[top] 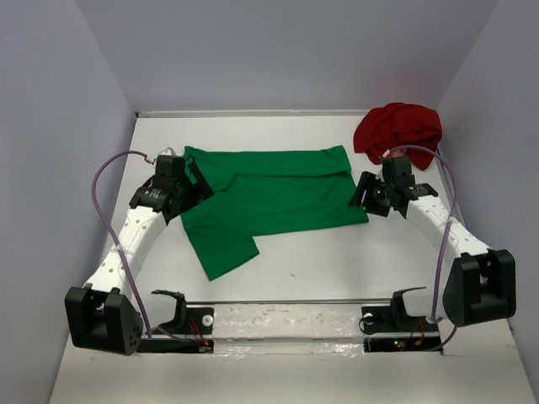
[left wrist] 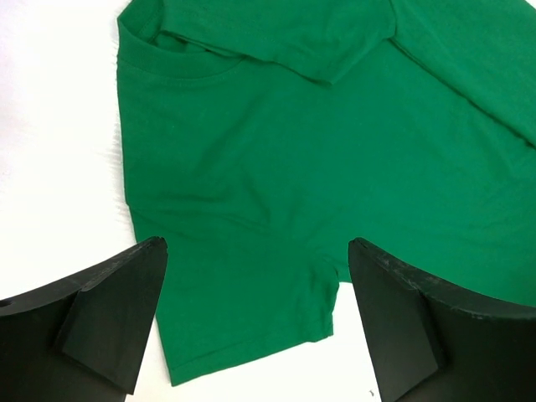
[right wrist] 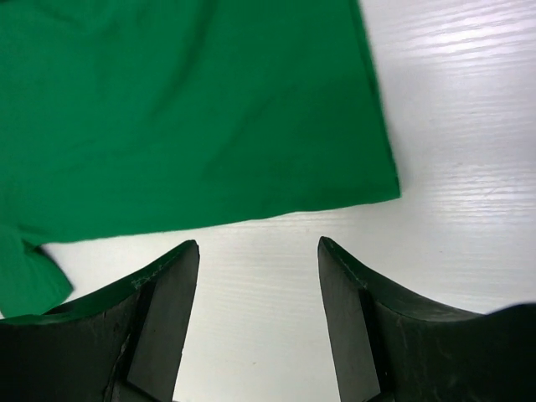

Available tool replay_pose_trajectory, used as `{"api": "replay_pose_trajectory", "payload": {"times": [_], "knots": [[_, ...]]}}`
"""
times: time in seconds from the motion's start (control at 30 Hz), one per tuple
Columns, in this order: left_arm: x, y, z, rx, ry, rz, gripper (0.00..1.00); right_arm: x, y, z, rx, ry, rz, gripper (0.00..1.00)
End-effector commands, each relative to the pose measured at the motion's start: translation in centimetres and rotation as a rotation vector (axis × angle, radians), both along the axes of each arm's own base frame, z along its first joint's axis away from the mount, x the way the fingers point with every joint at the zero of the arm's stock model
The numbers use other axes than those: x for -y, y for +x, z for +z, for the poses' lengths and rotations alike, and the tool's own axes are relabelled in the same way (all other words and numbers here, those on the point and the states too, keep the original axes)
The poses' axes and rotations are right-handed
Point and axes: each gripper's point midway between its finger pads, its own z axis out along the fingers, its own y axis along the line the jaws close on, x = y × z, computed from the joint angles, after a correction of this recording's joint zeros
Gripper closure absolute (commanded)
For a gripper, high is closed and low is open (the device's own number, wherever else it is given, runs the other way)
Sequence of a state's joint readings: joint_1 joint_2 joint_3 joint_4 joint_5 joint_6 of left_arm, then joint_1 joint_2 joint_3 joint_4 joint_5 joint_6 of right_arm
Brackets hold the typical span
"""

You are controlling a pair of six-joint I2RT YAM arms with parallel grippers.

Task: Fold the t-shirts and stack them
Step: Fold the tshirt

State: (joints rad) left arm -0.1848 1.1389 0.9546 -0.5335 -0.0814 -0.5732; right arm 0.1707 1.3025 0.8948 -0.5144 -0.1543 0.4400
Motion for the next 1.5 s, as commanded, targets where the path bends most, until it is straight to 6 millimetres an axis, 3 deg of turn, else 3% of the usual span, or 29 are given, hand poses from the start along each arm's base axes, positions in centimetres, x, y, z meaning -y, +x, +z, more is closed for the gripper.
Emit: {"api": "replay_pose_trajectory", "payload": {"times": [0.0, 0.17, 0.37, 0.5, 0.67, 0.73, 0.77, 0.8, 0.83, 0.87, 0.9, 0.93, 1.0, 1.03, 1.07, 1.1, 1.17, 1.2, 1.23, 1.3, 1.33, 1.37, 1.47], "knots": [[0.4, -0.6, -1.3, -0.061, -0.034, -0.029, 0.01, 1.2, 1.7, 1.2, 0.061, 0.039, -0.042, 0.36], [1.5, -1.3, -2.3, -0.122, -0.097, -0.047, 0.01, 2.0, 2.3, 1.1, 0.057, 0.121, -0.083, 0.35], [2.2, -2.4, -2.3, -0.161, -0.121, -0.090, 0.01, 0.5, 1.4, -1.1, 0.001, 0.201, -0.049, 0.36], [3.1, -3.9, -2.1, -0.170, -0.105, -0.149, 0.01, 0.8, 1.5, -0.5, 0.038, 0.175, -0.038, 0.36], [0.2, -4.1, -1.3, -0.158, 0.144, -0.064, 0.01, 0.7, 2.2, 0.1, 0.047, 0.172, -0.019, 0.36], [0.3, -3.6, -0.4, -0.113, 0.136, -0.063, 0.03, -0.1, 2.6, 0.8, 0.057, 0.206, 0.031, 0.50], [0.6, -3.3, 0.0, -0.089, 0.123, -0.062, 0.07, -0.2, 2.9, 1.0, 0.064, 0.210, 0.041, 0.58], [0.7, -2.6, 0.3, -0.059, 0.117, -0.067, 0.18, -0.3, 3.3, 1.2, 0.072, 0.206, 0.052, 0.77], [0.8, -2.5, 0.4, -0.059, 0.122, -0.076, 0.18, -0.2, 3.3, 1.0, 0.069, 0.202, 0.057, 0.83], [0.8, -1.9, 0.6, -0.042, 0.128, -0.079, 0.25, -0.3, 3.7, 1.6, 0.080, 0.201, 0.066, 0.88], [1.0, -1.2, 0.7, -0.043, 0.135, -0.081, 0.32, -0.4, 3.9, 1.5, 0.076, 0.203, 0.075, 0.98], [1.1, -0.6, 0.9, -0.035, 0.142, -0.089, 0.40, -0.9, 4.1, 1.6, 0.079, 0.198, 0.091, 0.98], [2.0, 1.4, 1.5, -0.016, 0.131, -0.105, 0.76, -2.3, 5.0, 1.7, 0.081, 0.141, 0.143, 1.00], [2.2, 2.1, 1.9, -0.006, 0.133, -0.116, 1.00, -3.1, 5.4, 1.7, 0.080, 0.122, 0.167, 1.00], [2.6, 3.1, 2.3, 0.014, 0.126, -0.119, 1.00, -3.7, 5.7, 1.7, 0.074, 0.106, 0.183, 1.00], [3.2, 4.2, 3.3, 0.041, 0.110, -0.130, 1.00, -4.4, 6.8, 2.9, 0.093, 0.088, 0.193, 1.00], [3.9, 5.9, 2.1, 0.009, 0.117, -0.150, 1.00, -5.8, 7.7, 1.4, 0.053, 0.034, 0.226, 1.00], [4.3, 7.0, 2.8, 0.025, 0.117, -0.157, 1.00, -6.7, 9.0, 2.6, 0.076, 0.043, 0.242, 1.00], [4.7, 7.8, 1.3, -0.015, 0.119, -0.169, 1.00, -7.6, 9.3, 2.5, 0.068, 0.049, 0.264, 1.00], [5.7, 8.9, 0.9, -0.029, 0.102, -0.203, 1.00, -8.3, 10.2, 1.0, 0.034, 0.039, 0.274, 1.00], [6.0, 9.6, -0.5, -0.055, 0.101, -0.207, 1.00, -9.1, 11.1, 1.7, 0.053, 0.040, 0.286, 1.00], [6.1, 10.2, -0.6, -0.053, 0.101, -0.205, 1.00, -9.2, 11.5, 0.4, 0.022, 0.035, 0.291, 1.00], [6.8, 11.6, -2.6, -0.098, 0.100, -0.217, 1.00, -9.4, 12.9, 0.2, 0.022, 0.016, 0.298, 1.00]]}}
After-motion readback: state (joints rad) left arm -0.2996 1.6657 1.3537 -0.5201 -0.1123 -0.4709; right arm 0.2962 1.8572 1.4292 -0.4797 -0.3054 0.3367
